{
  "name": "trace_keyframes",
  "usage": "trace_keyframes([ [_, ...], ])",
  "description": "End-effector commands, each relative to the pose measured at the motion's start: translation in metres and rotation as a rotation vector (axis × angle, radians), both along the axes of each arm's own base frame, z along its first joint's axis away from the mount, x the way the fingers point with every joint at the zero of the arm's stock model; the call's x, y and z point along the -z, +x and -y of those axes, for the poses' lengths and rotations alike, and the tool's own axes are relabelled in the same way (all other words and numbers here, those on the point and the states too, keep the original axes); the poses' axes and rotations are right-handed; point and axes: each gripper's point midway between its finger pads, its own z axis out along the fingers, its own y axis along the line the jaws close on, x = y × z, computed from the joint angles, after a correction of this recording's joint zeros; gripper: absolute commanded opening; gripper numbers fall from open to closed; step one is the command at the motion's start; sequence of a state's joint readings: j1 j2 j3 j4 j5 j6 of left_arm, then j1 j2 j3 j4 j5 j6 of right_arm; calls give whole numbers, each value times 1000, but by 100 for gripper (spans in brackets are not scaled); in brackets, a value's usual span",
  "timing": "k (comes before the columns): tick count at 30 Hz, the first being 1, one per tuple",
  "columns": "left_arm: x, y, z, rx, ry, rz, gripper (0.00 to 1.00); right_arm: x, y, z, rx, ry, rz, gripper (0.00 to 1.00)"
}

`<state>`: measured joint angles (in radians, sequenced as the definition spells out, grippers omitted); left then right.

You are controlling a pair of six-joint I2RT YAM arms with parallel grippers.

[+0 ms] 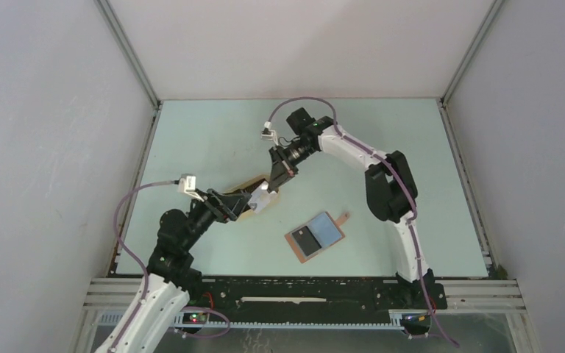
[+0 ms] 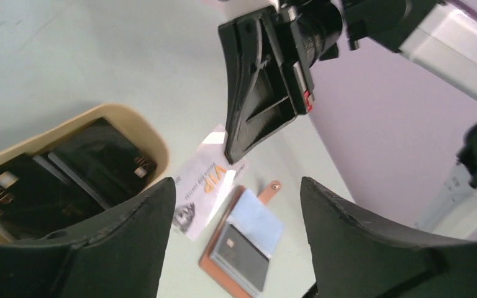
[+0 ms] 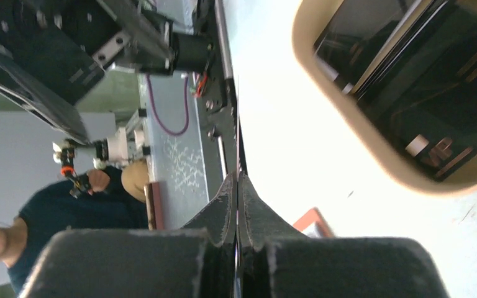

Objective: Put the credit cards into the card holder
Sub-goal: Pick up the credit card from the storage box.

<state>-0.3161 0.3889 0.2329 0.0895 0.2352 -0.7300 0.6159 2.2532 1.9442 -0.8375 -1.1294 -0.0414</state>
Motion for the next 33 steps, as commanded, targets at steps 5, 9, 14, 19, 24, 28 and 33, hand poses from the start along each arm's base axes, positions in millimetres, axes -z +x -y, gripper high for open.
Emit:
trace_keyframes([
  [5, -41, -36, 30, 245, -207, 164, 95, -47, -72, 78, -166, 73, 217, 0],
  [9, -45, -49, 45, 332, -238, 171, 95, -43, -106, 108, -221, 74, 239, 0],
  [14, -37, -68, 74, 407, -182, 187, 95, -32, -143, 135, -308, 69, 183, 0],
  [19, -16, -84, 109, 475, -53, 160, 90, -18, -151, 144, -328, 26, 193, 0],
  [24, 4, -93, 137, 564, 83, 101, 85, -15, -155, 144, -357, 8, 209, 0],
  [28, 12, -97, 151, 607, 127, 81, 76, -9, -162, 141, -400, -12, 215, 0],
  [33, 12, -104, 161, 667, 126, 90, 69, -4, -166, 140, -429, -28, 216, 0],
])
